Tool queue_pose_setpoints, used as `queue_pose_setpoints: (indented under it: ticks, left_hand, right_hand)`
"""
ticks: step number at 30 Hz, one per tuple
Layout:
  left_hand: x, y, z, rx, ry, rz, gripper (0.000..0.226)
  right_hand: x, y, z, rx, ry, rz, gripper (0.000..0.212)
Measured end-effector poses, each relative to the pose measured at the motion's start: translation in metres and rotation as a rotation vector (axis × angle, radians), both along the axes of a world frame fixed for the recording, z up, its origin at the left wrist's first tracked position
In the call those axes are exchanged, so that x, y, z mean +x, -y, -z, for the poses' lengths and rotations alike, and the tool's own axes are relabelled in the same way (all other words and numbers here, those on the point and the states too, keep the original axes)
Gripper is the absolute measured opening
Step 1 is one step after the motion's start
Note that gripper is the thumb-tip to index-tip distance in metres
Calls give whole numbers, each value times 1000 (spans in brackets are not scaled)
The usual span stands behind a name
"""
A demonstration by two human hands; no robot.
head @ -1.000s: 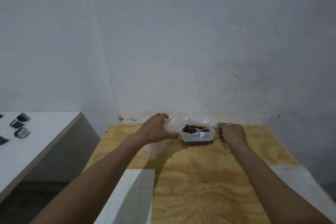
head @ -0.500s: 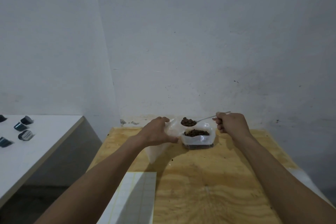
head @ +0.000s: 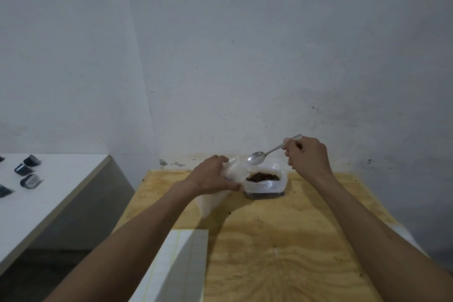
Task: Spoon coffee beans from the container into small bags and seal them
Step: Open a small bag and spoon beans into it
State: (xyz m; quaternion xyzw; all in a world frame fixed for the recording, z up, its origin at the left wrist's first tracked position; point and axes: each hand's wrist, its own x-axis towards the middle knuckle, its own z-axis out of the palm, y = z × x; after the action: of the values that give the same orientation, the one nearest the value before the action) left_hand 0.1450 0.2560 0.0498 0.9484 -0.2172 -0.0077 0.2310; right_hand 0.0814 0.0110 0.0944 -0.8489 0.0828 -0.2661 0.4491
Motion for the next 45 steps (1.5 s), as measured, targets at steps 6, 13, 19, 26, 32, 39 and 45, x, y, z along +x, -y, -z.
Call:
queue_pose_setpoints:
  ticks: [6, 13, 19, 26, 32, 39, 45]
  left_hand:
    - [4, 3, 2, -9, 5, 11, 95]
    - [8, -4, 0, -2, 2, -4, 92]
    - [4, -20, 5, -8, -14, -14, 93]
    - [-1, -27, 8, -30, -39, -27, 95]
    - [-9, -25, 8, -44, -39, -28, 91]
    - [-13, -32, 8, -45, -32, -71, 87]
    - [-15, -26, 9, -54, -57, -68, 75]
  right_hand:
    - [4, 23, 37, -242, -88, 81, 31]
    - [11, 13, 72, 145, -265, 119, 34]
    - [14, 13, 75, 515, -340, 178, 26]
    - [7, 16, 45, 529, -245, 114, 22]
    - [1, -7, 39, 451, -226, 13, 29]
    - [-18, -28, 32, 164, -95, -80, 33]
    - [-18, -18, 26, 185, -42, -66, 26]
